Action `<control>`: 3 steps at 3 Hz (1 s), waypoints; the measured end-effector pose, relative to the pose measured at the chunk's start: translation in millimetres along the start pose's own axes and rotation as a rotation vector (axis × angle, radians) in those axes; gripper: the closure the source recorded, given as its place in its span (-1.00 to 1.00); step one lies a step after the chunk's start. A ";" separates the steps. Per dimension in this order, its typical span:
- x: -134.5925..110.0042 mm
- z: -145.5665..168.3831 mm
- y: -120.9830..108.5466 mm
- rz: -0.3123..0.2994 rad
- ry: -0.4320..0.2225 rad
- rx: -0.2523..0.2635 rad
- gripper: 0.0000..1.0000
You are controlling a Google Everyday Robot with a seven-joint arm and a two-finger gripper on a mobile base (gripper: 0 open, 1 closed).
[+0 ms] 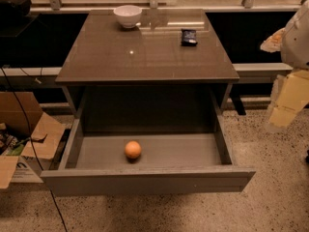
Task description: Pick orange from top drawer and place on counter
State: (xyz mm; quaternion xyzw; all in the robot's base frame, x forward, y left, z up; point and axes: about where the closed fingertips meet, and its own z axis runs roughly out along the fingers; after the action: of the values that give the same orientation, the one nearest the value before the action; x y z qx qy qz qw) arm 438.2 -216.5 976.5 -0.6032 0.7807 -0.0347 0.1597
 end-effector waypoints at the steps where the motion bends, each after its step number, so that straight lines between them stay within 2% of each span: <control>1: -0.6 -0.1 -0.1 0.001 -0.003 0.002 -1.00; 2: -14.0 26.5 3.2 0.004 -0.050 -0.029 -1.00; 3: -38.1 74.3 7.3 0.001 -0.142 -0.067 -1.00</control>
Offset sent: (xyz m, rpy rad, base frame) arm 0.0200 0.0431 -0.0628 0.1351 0.0601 0.0377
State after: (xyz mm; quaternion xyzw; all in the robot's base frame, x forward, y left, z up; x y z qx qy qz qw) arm 461.5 -168.0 912.3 -0.6090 0.7683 0.0342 0.1942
